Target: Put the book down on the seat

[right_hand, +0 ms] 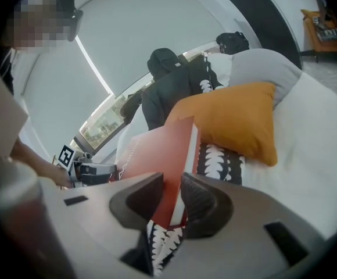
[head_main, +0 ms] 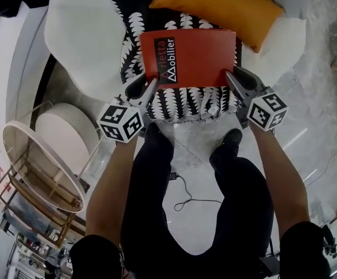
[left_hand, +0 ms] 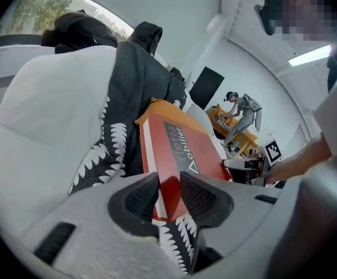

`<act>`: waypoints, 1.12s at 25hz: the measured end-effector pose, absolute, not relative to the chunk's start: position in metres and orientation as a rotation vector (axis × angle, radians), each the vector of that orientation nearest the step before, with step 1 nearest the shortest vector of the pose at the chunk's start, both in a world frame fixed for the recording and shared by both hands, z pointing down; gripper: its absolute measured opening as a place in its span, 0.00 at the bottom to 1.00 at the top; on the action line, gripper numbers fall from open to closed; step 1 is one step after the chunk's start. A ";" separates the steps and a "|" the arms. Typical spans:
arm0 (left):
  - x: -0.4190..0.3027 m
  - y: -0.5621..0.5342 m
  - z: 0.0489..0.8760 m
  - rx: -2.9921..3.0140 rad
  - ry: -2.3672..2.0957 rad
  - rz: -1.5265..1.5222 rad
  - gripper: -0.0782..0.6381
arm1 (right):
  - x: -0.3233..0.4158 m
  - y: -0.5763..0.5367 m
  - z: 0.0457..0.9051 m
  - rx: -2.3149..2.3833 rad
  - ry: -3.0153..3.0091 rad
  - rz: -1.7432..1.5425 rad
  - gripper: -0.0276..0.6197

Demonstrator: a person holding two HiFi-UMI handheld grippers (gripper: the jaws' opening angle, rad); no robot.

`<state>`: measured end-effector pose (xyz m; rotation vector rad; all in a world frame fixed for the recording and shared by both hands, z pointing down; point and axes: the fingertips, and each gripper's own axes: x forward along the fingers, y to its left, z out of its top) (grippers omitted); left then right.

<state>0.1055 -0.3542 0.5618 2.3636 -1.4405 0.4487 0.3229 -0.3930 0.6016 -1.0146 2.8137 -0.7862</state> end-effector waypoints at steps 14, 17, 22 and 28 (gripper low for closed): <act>0.095 -0.369 0.591 2.355 -1.446 0.471 0.29 | 0.312 -0.399 0.636 -1.064 2.784 -0.827 0.21; 0.095 -0.370 0.598 2.351 -1.438 0.483 0.29 | 0.312 -0.400 0.643 -1.076 2.782 -0.841 0.21; 0.089 -0.371 0.609 2.325 -1.443 0.491 0.29 | 0.307 -0.402 0.651 -1.078 2.802 -0.842 0.21; 0.089 -0.377 0.620 2.314 -1.446 0.502 0.29 | 0.308 -0.407 0.658 -1.107 2.806 -0.825 0.21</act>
